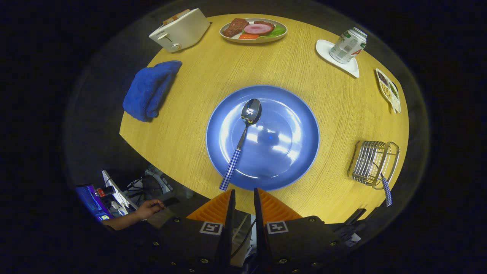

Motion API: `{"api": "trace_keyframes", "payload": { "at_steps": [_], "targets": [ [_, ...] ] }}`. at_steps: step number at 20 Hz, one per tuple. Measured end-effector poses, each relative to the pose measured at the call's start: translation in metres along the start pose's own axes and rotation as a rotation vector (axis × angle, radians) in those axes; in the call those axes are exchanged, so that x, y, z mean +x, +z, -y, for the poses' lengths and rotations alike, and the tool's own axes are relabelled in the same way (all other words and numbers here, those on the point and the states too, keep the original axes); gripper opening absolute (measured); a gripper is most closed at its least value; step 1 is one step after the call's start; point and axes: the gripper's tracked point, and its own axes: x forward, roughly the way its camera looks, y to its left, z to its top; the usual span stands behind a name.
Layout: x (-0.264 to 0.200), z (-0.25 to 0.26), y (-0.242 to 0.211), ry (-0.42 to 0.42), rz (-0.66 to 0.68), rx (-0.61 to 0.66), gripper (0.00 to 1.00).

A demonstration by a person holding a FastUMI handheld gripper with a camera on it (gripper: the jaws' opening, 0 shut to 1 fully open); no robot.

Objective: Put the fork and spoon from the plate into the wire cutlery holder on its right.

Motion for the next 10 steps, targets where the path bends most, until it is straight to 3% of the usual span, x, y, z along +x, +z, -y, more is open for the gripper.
{"api": "trace_keyframes", "payload": {
  "at_steps": [5, 10],
  "targets": [
    [0.015, -0.020, 0.013, 0.036, 0.021, 0.051, 0.28],
    [0.036, -0.021, 0.020, 0.017, 0.015, 0.085, 0.28]
  ]
}}
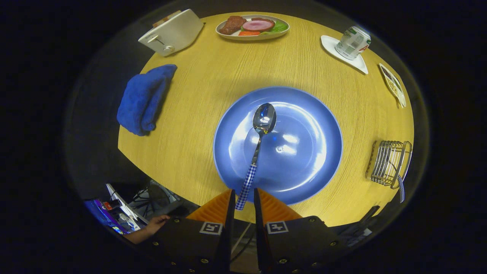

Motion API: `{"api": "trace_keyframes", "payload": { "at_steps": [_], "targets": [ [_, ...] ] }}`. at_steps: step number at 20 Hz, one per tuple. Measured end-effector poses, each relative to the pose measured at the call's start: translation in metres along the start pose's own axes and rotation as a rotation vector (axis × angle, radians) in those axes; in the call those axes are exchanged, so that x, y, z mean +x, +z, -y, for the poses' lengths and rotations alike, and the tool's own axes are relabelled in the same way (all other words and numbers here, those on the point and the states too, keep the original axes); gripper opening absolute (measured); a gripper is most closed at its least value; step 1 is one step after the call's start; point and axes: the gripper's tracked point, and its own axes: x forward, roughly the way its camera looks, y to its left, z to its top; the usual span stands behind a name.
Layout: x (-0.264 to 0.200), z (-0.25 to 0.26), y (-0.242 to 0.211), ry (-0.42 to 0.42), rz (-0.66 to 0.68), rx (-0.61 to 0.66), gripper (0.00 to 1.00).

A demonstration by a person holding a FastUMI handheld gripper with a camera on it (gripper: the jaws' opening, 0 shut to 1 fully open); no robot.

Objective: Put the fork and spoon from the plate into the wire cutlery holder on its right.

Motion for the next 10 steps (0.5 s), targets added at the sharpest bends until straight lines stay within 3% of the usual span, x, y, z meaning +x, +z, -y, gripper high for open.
{"api": "trace_keyframes", "payload": {
  "at_steps": [10],
  "targets": [
    [0.037, 0.011, -0.005, -0.060, -0.048, 0.020, 0.28]
  ]
}}
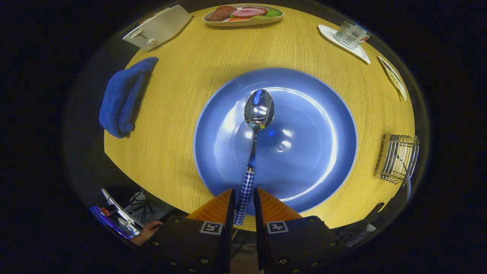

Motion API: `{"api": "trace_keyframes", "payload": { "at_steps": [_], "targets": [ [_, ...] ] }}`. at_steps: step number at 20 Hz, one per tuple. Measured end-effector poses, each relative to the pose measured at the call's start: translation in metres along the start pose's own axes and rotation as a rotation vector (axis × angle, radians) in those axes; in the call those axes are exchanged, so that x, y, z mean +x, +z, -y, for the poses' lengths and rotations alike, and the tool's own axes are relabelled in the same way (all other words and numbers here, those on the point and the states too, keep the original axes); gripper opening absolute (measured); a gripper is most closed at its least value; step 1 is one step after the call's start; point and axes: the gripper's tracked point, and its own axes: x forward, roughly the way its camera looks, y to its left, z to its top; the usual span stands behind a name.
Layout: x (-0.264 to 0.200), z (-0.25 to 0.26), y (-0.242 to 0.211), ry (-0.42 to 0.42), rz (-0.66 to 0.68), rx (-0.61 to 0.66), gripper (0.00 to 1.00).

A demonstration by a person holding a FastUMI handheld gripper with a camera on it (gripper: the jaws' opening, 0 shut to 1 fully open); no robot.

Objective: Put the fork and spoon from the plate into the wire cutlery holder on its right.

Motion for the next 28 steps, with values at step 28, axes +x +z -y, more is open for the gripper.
{"api": "trace_keyframes", "payload": {
  "at_steps": [28],
  "targets": [
    [-0.076, 0.094, -0.030, -0.111, -0.094, -0.210, 0.03]
  ]
}}
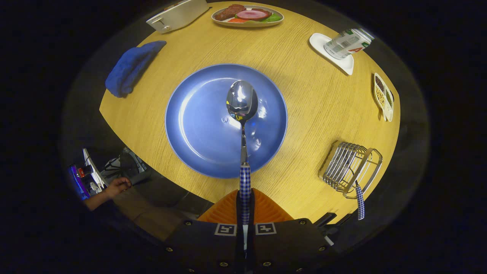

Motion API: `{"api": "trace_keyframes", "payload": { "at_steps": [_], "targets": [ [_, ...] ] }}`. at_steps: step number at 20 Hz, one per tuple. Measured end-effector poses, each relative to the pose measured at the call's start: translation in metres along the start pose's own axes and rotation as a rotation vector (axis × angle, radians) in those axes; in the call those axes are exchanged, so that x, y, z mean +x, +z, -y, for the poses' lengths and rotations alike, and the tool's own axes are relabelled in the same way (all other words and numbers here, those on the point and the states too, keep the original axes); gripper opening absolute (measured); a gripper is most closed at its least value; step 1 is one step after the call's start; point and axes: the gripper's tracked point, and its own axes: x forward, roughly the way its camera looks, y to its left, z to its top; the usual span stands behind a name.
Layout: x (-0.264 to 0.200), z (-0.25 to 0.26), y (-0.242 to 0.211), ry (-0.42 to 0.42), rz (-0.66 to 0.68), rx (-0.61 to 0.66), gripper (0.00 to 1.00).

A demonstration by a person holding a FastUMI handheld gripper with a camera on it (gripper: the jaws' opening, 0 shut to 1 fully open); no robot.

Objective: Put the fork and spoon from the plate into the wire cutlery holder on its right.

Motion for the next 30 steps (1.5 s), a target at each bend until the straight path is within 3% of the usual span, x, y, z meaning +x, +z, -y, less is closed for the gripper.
{"api": "trace_keyframes", "payload": {
  "at_steps": [8, 20, 26, 30],
  "targets": [
    [-0.018, 0.018, -0.015, 0.023, -0.021, -0.004, 0.03],
    [-0.060, 0.066, -0.050, -0.031, -0.034, -0.017, 0.03],
    [-0.085, 0.087, -0.065, -0.010, -0.045, 0.022, 0.03],
    [-0.092, 0.112, -0.082, -0.043, -0.080, 0.060, 0.03]
  ]
}}
